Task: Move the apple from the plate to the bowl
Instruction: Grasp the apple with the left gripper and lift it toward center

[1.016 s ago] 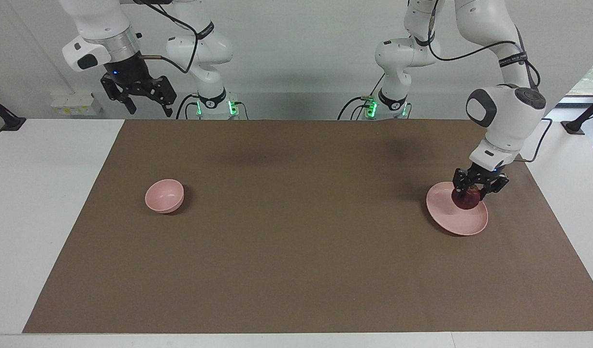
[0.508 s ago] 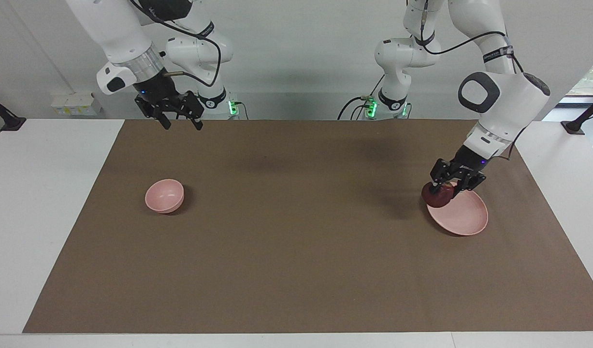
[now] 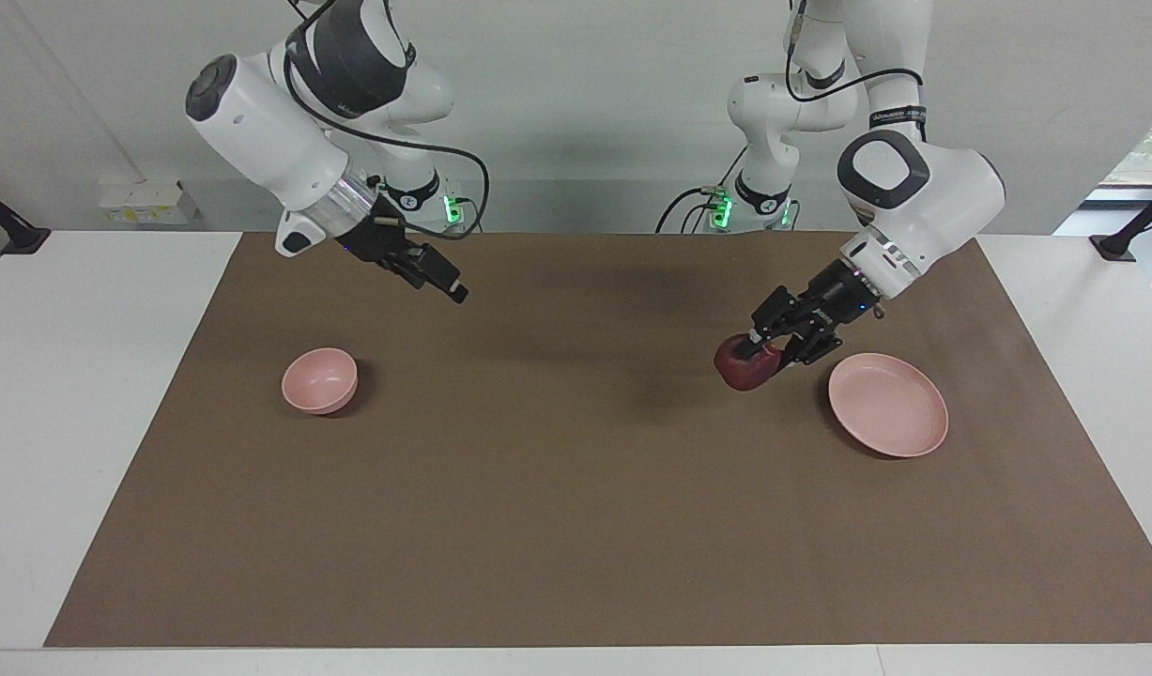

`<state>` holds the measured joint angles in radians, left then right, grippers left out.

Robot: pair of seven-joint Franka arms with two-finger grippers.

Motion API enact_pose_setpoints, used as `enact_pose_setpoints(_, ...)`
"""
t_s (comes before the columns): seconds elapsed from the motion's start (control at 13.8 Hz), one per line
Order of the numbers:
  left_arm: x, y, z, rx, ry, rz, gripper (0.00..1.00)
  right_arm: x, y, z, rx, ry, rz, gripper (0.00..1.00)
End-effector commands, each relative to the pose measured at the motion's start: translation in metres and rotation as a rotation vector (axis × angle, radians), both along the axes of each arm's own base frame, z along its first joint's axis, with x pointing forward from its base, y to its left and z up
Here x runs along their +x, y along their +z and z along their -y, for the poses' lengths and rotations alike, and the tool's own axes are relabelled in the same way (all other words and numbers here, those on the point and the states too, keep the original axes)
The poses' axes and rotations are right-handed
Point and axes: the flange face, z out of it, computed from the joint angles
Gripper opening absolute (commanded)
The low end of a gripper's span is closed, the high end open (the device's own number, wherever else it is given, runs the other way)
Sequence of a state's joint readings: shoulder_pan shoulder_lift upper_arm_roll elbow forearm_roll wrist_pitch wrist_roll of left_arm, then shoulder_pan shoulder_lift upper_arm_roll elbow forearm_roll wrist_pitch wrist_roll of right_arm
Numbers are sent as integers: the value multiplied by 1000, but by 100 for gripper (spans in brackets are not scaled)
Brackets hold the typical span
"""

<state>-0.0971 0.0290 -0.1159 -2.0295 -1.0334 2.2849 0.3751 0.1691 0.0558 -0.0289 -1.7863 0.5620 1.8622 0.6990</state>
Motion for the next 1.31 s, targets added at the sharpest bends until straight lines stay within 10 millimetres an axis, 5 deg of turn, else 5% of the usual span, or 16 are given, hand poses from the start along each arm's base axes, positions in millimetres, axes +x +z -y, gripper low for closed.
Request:
enact_pose_setpoints(0.0, -5, 10, 32, -126, -2, -16, 0, 17, -31, -35, 101, -184, -98, 100)
enact_pose_setpoints(0.51, -39, 26, 127, -227, -44, -2, 0, 41, -79, -72, 422, -474, -358, 100)
enact_pose_setpoints(0.73, -42, 31, 146, -209, -6, 42, 0, 41, -77, -79, 492, -495, -408, 100)
enact_pose_setpoints(1.23, -37, 43, 156, -220, 33, 28, 0, 41, -65, -86, 549, -472, -451, 100)
